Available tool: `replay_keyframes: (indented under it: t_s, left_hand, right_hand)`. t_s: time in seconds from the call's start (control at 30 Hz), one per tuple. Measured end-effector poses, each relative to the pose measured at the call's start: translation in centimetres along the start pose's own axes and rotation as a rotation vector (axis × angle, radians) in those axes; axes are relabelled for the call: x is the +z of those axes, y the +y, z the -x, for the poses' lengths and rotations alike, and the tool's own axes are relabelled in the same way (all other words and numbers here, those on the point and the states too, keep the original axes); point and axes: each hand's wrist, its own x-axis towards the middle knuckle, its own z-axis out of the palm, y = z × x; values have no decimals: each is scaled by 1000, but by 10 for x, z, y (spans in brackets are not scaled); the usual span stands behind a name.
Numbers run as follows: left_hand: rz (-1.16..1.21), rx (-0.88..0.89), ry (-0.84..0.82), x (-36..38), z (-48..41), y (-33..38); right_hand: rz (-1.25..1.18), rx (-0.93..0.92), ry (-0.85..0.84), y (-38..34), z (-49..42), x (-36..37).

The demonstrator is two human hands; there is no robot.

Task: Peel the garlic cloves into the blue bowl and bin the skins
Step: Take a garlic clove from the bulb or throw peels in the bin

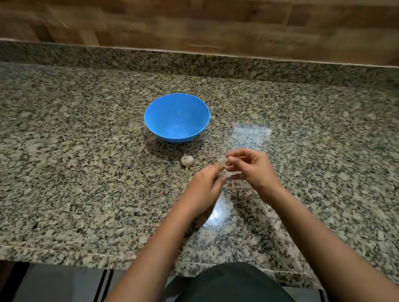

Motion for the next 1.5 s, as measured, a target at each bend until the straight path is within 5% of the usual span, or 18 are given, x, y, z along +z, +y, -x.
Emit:
replay_keyframes:
  t_s: [0.23,0.57,0.7,0.9,1.1,1.4,1.5]
  left_hand:
    - [-588,67,-10,28,-1,-18]
    - [-627,66,-10,32,-2,-20]
    - [-618,65,-1,33,-1,-20]
    - [-628,68,23,34,-1,-21]
    - [-634,77,34,34,-2,-21]
    - [-622,72,43,36,-3,-24]
    - [-626,68,37,36,-1,-23]
  right_hand:
    - [302,125,59,21,-12,-21]
    - [779,84,-30,7,-15,-21]
    - [1128,-123,-104,3,-10,-13]
    - [1308,-411,-143,22,1,-8]
    - [1259,-373,-128,21,-3,-7]
    - [387,93,48,27,2,-22]
    - [631,10,25,27,5,-22]
